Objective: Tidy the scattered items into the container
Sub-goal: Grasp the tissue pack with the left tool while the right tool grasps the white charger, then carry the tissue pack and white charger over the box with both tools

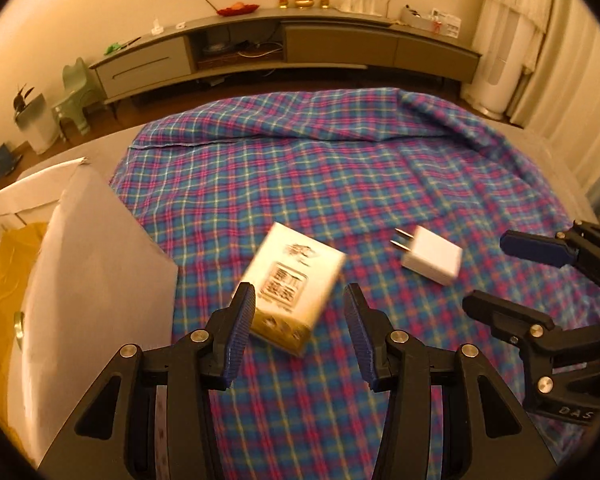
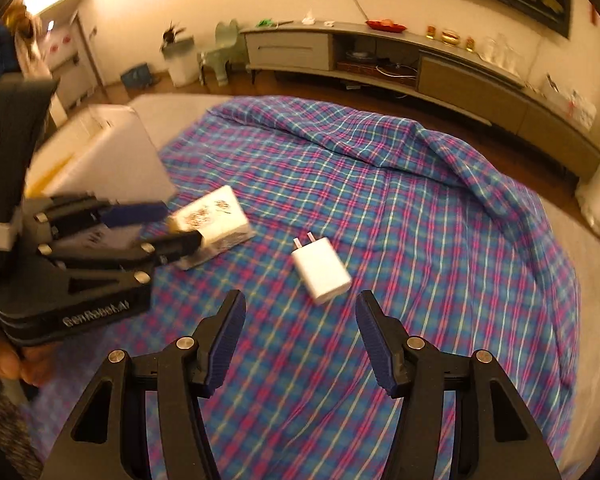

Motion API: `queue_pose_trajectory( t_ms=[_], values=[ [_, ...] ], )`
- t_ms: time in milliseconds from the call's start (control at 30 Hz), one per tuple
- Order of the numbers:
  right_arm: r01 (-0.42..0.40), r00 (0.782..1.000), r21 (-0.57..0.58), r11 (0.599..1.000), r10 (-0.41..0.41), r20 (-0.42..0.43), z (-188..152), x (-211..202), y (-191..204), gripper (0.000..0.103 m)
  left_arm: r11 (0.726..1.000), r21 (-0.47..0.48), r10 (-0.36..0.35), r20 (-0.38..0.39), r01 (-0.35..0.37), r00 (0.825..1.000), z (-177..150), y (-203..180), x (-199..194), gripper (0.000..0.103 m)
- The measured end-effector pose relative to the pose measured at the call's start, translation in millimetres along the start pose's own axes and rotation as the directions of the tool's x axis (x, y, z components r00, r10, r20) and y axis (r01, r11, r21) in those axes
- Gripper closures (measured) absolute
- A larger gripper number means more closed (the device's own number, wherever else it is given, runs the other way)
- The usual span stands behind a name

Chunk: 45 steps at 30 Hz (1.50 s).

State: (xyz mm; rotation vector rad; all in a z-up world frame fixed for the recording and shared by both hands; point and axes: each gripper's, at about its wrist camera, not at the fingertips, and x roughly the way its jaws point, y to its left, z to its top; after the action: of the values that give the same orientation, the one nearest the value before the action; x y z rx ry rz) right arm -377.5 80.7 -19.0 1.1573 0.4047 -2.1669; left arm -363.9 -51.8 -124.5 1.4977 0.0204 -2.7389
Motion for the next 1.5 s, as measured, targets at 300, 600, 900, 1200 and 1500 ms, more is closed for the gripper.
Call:
queue_pose_trajectory(
  t_ms=[300,600,900,1200,1500],
  values=[
    [0.021,0.999,-0.072,0.997,-0.025,-0.046,8.5,49.5,-6.9,0.042,1.000,0.017,0.009,0.011,-0.009,1.000,3.5,1.1,22.0,0.049],
    [0.009,0.999,-0.059,0.998,-0.011,-0.044,5.8,64.5,-8.7,0.050,0.996,0.080,0.035,0.052,-0.039,0.998,1.3,-9.7,26.7,0.039],
    [0.007,0.999,-0.031,0.999,-0.008,-0.034,4.4,62.9,-16.0,0.071,1.000,-0.025,0.004,0.003,-0.004,1.000,0.6,20.4,46.0,0.038],
    [-0.024,1.000,-0.013,1.000,0.024,-0.014,-0.9,55.1,-10.3,0.071,0.998,-0.064,-0.014,0.026,0.015,1.000,0.9,31.5,35.0,0.078],
    [-0.098,0.995,0.056,0.994,0.097,0.018,-6.3,22.8,2.6,0.071,0.996,-0.055,-0.065,0.045,0.067,0.997,-18.8,18.7,-5.3,0.079]
  ],
)
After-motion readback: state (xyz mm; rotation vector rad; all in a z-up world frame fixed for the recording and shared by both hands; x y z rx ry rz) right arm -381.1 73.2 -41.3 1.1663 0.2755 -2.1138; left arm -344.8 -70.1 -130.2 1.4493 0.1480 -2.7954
